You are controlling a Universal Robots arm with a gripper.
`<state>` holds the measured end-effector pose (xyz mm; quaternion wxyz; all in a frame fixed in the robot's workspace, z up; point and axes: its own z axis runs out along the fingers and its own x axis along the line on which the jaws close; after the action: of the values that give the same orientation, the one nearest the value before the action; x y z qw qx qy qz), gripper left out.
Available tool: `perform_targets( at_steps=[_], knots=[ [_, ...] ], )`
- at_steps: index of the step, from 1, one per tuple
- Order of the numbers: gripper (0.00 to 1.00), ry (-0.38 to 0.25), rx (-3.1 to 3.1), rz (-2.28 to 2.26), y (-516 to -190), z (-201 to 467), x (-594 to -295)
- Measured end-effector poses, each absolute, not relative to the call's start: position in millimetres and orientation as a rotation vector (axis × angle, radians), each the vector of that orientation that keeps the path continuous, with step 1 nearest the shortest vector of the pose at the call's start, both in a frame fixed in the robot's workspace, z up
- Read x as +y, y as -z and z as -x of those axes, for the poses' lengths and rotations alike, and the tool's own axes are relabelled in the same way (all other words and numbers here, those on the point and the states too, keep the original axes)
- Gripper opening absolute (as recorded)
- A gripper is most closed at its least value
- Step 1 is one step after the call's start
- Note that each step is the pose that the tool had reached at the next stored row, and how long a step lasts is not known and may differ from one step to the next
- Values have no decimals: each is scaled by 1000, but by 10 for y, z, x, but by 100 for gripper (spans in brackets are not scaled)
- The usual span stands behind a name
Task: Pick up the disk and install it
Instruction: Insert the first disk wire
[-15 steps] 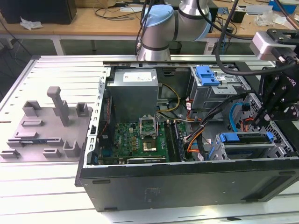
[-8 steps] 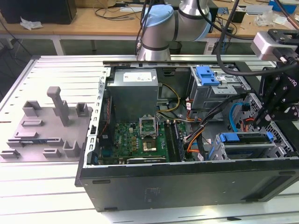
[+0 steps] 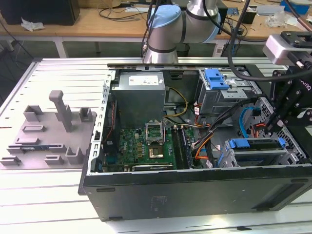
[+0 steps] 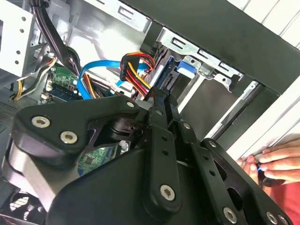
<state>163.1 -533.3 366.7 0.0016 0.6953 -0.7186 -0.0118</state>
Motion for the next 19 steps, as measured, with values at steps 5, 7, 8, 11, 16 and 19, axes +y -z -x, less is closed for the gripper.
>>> perform_targets(
  at_steps=[5,7,8,11,16,19],
  knots=[
    [17,37,-2245,-2193,-3667,-1631,-5333],
    [17,37,-2243,-2195,-3667,-1631,-5333],
    [17,37,-2241,-2196,-3667,-1631,-5333],
    [17,37,-2236,-2202,-3667,-1631,-5333],
    [17,37,-2235,-2203,-3666,-1658,-5334],
    [17,37,-2235,-2203,-3665,-1664,-5334]
  ],
)
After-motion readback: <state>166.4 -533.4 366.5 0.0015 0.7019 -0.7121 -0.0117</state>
